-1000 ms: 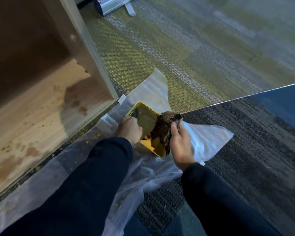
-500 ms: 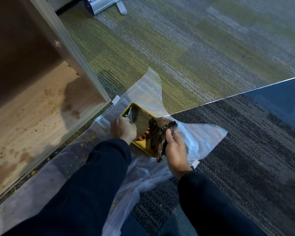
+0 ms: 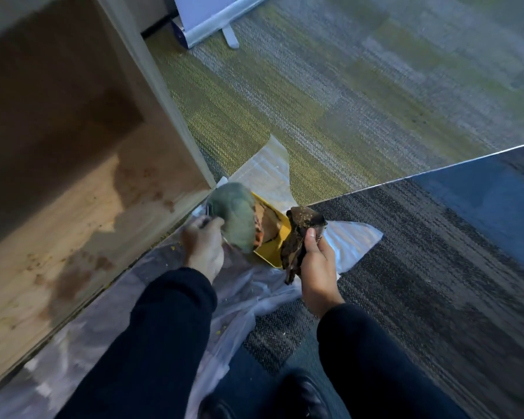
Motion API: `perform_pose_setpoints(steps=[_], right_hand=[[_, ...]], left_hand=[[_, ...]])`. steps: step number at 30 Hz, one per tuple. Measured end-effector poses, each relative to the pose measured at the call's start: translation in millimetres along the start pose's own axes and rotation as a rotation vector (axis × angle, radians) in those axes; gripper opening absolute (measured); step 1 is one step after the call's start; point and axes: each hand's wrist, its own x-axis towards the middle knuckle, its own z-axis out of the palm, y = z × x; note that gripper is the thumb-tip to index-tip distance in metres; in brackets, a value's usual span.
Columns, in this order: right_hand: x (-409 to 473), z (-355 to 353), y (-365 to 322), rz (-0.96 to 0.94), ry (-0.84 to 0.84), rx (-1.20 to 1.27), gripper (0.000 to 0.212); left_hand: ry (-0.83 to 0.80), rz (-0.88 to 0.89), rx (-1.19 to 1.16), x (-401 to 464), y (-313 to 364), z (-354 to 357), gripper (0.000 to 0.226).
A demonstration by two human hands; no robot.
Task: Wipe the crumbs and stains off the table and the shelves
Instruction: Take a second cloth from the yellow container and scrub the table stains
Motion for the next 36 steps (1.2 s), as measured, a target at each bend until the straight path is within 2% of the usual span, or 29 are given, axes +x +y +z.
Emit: perform_pose_setpoints(steps=[2,5,8,10,14,18,21,22,24,26,28,30,33,34,36], right_hand=[[-12,2,-14,0.016,-0.014,-0.024,0.056],[-24,0,-30,0.028,-0.031,-0.043,0.052],[-27,-6,-39,0.057,-0.022,-0.020,0.044],[-25,-9,-41,0.074,-0.015,-0.005,0.037],[-26,-5,-35,0.098,-0.012,-0.030,0.040],[-29,-6,-33,0.122,-0.040,-0.013,0.042],[-38,-7,-43,0.146,-0.046,0.016,0.033],[-43,-5,-49,0.155,-0.052,0.027,0.033],[-53,0,-62,0.146,-0.065,0.066,0.044],[-64,3,-77,0.128,-0.090,0.091,0.062],[-84,10,-109,0.101,-0.079,0.118,0.054],[-101,14,-142,0.075,-0.134,0.167,0.045],[-122,15,-187,0.010,-0.235,0.289,0.036],[-130,18,-200,0.014,-0.254,0.296,0.033],[-146,20,-220,-0.022,-0.244,0.136,0.032]], left_hand=[[0.021,-0.025,0.076,-13,1,-7,0.020],[0.023,-0.049,0.051,-31,8,0,0.004],[0.113,-0.074,-0.054,-33,13,-9,0.005],[0.113,-0.113,-0.128,-34,16,-17,0.007],[0.118,-0.124,-0.010,-43,4,-29,0.008],[0.081,-0.115,0.142,-46,-4,-45,0.032],[0.063,-0.134,0.144,-51,-6,-62,0.054],[0.068,-0.152,0.141,-58,1,-66,0.055],[0.059,-0.186,0.033,-75,18,-69,0.028],[0.009,-0.218,-0.181,-92,34,-68,0.024],[-0.015,-0.157,-0.287,-109,52,-65,0.027],[0.010,-0.061,-0.267,-131,76,-63,0.030],[-0.015,0.163,-0.059,-169,117,-65,0.053],[-0.018,0.262,0.042,-182,130,-68,0.052],[-0.019,0.402,0.204,-209,158,-74,0.039]])
